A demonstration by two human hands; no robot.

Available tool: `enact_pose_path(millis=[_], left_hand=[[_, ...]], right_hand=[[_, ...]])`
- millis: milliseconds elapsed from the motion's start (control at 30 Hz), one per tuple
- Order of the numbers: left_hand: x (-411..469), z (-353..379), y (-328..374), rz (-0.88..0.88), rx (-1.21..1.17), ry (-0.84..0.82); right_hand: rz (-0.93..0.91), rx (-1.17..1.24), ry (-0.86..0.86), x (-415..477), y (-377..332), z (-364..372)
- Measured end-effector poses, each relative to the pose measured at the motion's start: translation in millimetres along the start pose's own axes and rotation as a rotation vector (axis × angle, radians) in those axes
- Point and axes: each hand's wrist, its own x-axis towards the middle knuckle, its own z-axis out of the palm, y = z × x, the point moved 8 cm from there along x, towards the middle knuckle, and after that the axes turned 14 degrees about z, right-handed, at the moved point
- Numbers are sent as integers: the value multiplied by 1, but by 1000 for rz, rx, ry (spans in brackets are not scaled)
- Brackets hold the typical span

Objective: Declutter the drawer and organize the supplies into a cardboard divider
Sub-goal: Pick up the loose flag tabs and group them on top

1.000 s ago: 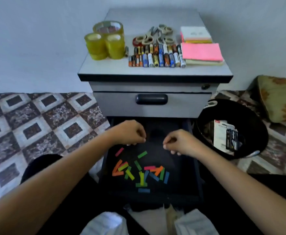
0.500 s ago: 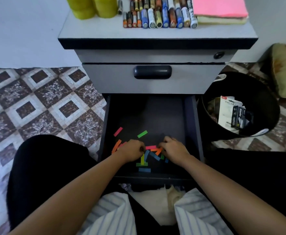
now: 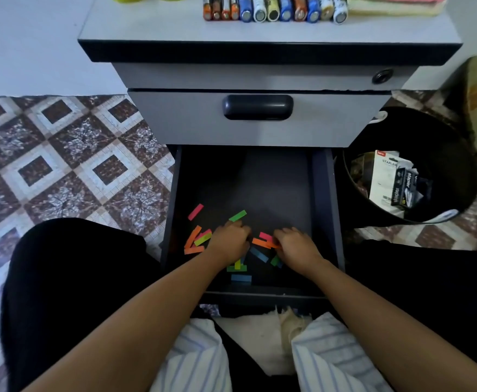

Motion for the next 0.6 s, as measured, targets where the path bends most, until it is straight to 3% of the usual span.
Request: enact_pose_path(millis=[167, 300, 433, 600], left_hand=[[-14, -22, -32, -97, -270, 190], [-39, -41, -69, -277, -307, 301], [-53, -38, -81, -422, -257, 177], [-58, -21, -70, -408, -82, -42]], right_hand=[[-14, 82, 41, -2, -4, -3], [-71, 197, 56, -4, -17, -3], [-31, 203, 1, 2, -18, 7], [19, 127, -3, 3, -18, 8]])
